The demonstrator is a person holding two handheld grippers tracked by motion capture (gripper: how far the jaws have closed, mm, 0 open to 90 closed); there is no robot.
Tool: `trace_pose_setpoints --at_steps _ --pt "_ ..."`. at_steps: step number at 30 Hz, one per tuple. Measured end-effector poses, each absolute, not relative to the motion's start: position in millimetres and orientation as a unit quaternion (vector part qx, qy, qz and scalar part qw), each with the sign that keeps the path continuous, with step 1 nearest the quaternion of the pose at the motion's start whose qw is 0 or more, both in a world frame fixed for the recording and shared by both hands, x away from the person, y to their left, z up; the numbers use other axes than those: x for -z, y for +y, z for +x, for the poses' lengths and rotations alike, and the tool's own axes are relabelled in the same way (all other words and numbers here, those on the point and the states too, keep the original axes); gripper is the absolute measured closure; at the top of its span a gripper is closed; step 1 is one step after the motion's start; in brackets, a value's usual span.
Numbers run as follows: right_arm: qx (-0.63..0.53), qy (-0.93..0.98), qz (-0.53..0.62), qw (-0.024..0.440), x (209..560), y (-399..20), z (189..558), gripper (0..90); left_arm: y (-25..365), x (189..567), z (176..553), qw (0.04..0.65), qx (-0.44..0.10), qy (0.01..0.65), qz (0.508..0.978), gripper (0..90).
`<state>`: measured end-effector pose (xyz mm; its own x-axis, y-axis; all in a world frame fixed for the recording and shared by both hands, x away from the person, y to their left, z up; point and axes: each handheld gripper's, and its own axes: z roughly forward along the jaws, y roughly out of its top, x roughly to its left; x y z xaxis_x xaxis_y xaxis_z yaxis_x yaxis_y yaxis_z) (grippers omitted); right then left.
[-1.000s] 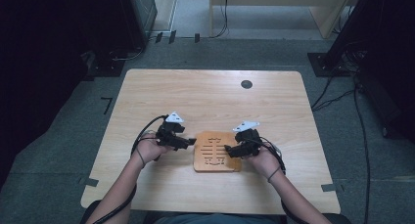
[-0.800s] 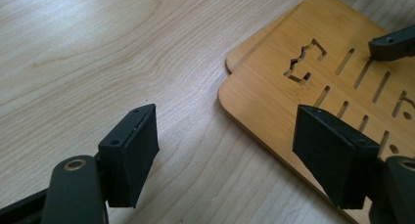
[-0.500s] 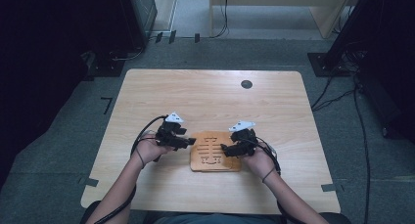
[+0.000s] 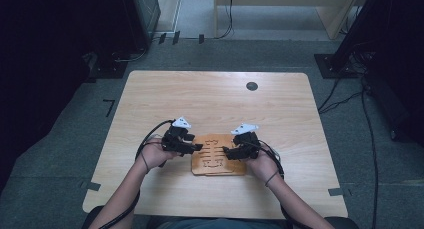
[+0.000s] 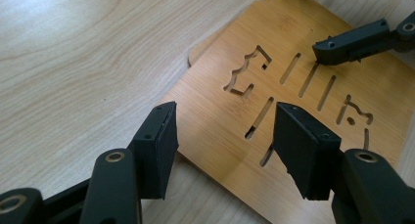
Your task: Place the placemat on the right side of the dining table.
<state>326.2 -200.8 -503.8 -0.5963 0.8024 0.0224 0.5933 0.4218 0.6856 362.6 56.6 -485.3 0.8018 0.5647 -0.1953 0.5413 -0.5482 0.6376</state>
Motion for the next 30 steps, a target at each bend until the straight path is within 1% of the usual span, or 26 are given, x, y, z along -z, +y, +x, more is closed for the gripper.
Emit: trace_pose_setpoints --at_steps 3,10,15,18,19,22,23,24,30 --pt "-0.329 0.833 0.415 0.16 502.1 -200.5 325.6 23.4 56.3 484.9 361.3 0.354 -0.014 0.311 0.882 41.7" --pt "-0.32 0.833 0.43 0.135 494.4 -204.2 326.4 26.3 53.2 484.5 356.0 0.35 -0.011 0.301 0.887 41.6" --pt "-0.318 0.833 0.436 0.121 490.2 -206.4 325.7 26.1 52.2 484.0 353.3 0.35 -0.007 0.299 0.888 41.6" --pt "-0.318 0.835 0.434 0.12 488.9 -206.5 324.9 25.9 51.7 484.6 352.7 0.345 -0.006 0.296 0.891 41.4" --pt "-0.317 0.839 0.422 0.129 487.8 -205.9 323.7 26.4 51.5 485.2 352.7 0.343 -0.006 0.295 0.892 41.2" --pt "-0.316 0.841 0.419 0.131 486.9 -205.3 322.9 27.4 50.6 487.1 352.2 0.342 -0.004 0.294 0.893 41.0" --pt "-0.316 0.841 0.42 0.129 486.4 -205.3 322.8 27.4 50.4 487.1 352.0 0.343 -0.004 0.293 0.893 40.7" --pt "-0.314 0.84 0.426 0.123 485.5 -205.3 322.9 24.7 50.0 487.1 351.8 0.343 -0.002 0.293 0.892 40.7" --pt "-0.306 0.836 0.444 0.098 485.3 -206.0 324.9 24.2 50.3 487.6 351.7 0.344 -0.001 0.293 0.892 40.2"
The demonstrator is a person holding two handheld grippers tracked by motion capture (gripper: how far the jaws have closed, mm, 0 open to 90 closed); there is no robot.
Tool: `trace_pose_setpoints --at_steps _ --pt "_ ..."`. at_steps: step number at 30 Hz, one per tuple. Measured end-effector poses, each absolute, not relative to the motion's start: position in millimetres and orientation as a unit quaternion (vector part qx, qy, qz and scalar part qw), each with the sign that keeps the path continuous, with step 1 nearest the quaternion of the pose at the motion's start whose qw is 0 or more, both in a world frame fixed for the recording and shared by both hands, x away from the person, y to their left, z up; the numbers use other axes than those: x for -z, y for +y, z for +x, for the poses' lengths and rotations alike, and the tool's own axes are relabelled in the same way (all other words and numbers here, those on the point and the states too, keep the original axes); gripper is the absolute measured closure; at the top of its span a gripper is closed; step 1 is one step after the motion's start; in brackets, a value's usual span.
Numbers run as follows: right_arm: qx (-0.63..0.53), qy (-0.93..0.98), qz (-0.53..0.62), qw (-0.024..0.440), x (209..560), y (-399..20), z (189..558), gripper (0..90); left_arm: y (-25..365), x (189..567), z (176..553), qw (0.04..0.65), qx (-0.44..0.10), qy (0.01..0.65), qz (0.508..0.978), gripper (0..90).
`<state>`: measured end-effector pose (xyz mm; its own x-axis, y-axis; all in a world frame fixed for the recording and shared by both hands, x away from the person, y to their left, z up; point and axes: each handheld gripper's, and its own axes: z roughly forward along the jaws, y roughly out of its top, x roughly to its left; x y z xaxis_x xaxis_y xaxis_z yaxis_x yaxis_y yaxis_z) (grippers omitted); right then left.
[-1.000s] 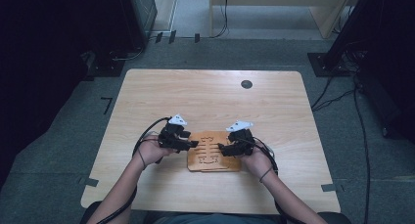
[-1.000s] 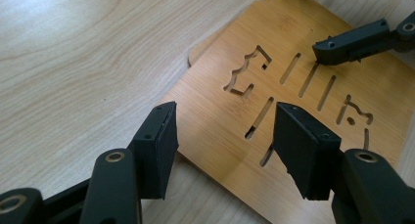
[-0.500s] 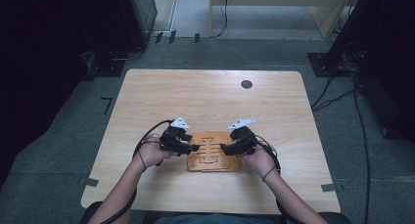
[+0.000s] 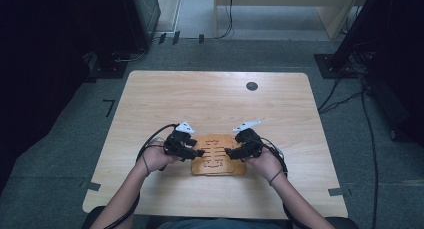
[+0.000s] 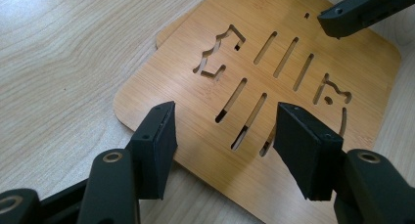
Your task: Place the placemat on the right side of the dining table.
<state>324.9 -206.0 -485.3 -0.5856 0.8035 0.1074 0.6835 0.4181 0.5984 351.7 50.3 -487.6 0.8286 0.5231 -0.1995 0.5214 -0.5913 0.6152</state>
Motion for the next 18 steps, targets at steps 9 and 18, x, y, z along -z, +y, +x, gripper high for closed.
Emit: trace_pose_setpoints --at_steps 9,18 --pt "-0.308 0.836 0.447 0.085 481.1 -202.5 324.2 22.5 50.4 489.3 351.6 0.34 0.005 0.293 0.894 39.4" --pt "-0.305 0.837 0.448 0.077 480.8 -198.3 324.6 22.6 49.2 491.8 351.1 0.333 0.011 0.293 0.896 38.9"
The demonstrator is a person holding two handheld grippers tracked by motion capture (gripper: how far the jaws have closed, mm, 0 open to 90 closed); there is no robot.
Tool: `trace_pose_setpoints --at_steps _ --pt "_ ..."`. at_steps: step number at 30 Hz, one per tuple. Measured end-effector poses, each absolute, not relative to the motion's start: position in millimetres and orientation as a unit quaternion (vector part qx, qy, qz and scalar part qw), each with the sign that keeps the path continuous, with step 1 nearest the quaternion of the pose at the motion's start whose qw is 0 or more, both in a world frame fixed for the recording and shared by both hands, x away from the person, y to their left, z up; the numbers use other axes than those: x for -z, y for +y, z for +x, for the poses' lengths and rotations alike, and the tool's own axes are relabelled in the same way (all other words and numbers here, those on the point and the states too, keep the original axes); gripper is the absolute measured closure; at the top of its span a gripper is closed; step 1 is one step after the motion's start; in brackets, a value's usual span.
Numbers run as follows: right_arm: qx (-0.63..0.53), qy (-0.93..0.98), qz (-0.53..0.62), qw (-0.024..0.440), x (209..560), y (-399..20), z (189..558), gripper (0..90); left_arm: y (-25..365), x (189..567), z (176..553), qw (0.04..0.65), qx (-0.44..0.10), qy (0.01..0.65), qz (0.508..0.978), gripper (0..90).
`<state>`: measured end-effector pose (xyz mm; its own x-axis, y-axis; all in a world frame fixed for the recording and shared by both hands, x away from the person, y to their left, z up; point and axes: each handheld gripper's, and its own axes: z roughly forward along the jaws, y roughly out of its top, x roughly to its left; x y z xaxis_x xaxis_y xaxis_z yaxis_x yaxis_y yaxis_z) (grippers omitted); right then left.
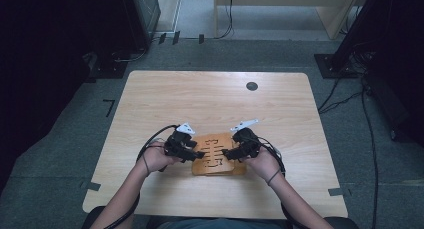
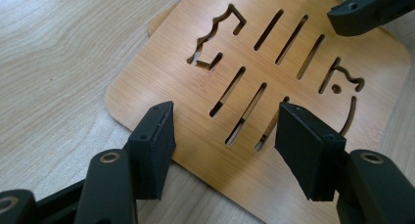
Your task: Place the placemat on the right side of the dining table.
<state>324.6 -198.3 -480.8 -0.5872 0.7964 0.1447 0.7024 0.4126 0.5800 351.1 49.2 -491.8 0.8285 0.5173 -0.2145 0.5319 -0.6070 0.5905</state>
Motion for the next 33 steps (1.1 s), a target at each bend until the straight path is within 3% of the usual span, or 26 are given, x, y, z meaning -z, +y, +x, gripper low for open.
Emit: trace_pose_setpoints --at_steps 21,33 --pt "-0.251 0.791 0.558 -0.024 475.6 -195.3 347.4 41.6 47.8 492.4 351.0 0.336 0.009 0.291 0.896 38.4" --pt "-0.246 0.786 0.565 -0.054 473.5 -184.3 352.6 43.8 48.3 492.5 351.3 0.338 0.011 0.293 0.894 38.5"
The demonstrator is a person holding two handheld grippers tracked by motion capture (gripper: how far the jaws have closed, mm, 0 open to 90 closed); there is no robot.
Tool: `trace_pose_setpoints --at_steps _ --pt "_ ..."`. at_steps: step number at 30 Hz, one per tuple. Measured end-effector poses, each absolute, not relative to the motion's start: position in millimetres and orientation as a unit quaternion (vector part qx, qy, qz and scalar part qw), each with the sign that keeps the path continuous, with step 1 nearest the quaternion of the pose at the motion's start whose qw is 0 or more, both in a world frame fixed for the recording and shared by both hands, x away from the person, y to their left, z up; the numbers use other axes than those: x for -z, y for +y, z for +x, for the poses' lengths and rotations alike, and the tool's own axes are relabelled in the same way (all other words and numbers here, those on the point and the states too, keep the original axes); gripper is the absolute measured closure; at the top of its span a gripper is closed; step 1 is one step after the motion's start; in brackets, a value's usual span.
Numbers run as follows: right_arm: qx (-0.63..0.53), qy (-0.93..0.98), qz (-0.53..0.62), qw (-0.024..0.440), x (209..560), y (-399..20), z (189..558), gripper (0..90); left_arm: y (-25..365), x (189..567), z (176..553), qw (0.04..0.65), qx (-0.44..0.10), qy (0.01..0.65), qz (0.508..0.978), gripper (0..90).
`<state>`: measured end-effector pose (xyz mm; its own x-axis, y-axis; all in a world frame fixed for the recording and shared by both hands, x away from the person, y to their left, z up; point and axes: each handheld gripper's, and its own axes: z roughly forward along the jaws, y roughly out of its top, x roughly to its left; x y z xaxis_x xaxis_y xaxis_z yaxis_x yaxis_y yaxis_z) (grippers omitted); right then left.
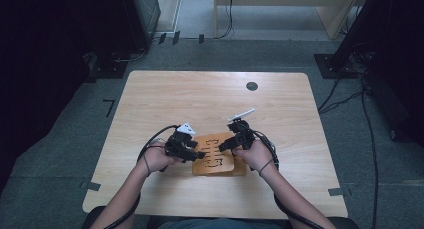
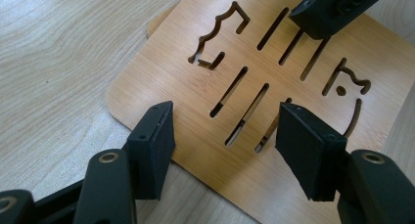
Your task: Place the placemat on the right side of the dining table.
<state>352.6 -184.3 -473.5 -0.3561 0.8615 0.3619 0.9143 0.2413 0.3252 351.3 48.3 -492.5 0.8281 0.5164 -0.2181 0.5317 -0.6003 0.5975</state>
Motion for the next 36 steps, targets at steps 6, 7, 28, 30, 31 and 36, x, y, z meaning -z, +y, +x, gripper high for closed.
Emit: trace_pose_setpoints --at_steps 6,7,28,30,31,36 --pt "0.253 -0.782 -0.566 0.059 465.2 -185.0 352.1 44.5 48.4 492.1 351.6 0.338 0.012 0.294 0.894 38.5" --pt "0.255 -0.783 -0.564 0.058 463.8 -184.8 351.7 44.5 48.6 492.0 351.8 0.339 0.012 0.294 0.894 38.5" --pt "0.264 -0.792 -0.547 0.06 420.4 -168.0 351.8 45.2 57.8 487.7 357.9 0.354 0.026 0.317 0.88 36.2" --pt "0.264 -0.793 -0.545 0.061 416.0 -166.0 351.8 45.4 58.4 486.9 358.3 0.355 0.028 0.319 0.878 36.1" --pt "0.265 -0.794 -0.544 0.061 411.9 -164.0 351.7 45.6 58.6 486.5 358.4 0.356 0.028 0.32 0.878 36.2" --pt "0.264 -0.793 -0.546 0.065 402.4 -158.5 352.4 46.2 59.4 484.6 359.1 0.361 0.027 0.321 0.875 36.2"
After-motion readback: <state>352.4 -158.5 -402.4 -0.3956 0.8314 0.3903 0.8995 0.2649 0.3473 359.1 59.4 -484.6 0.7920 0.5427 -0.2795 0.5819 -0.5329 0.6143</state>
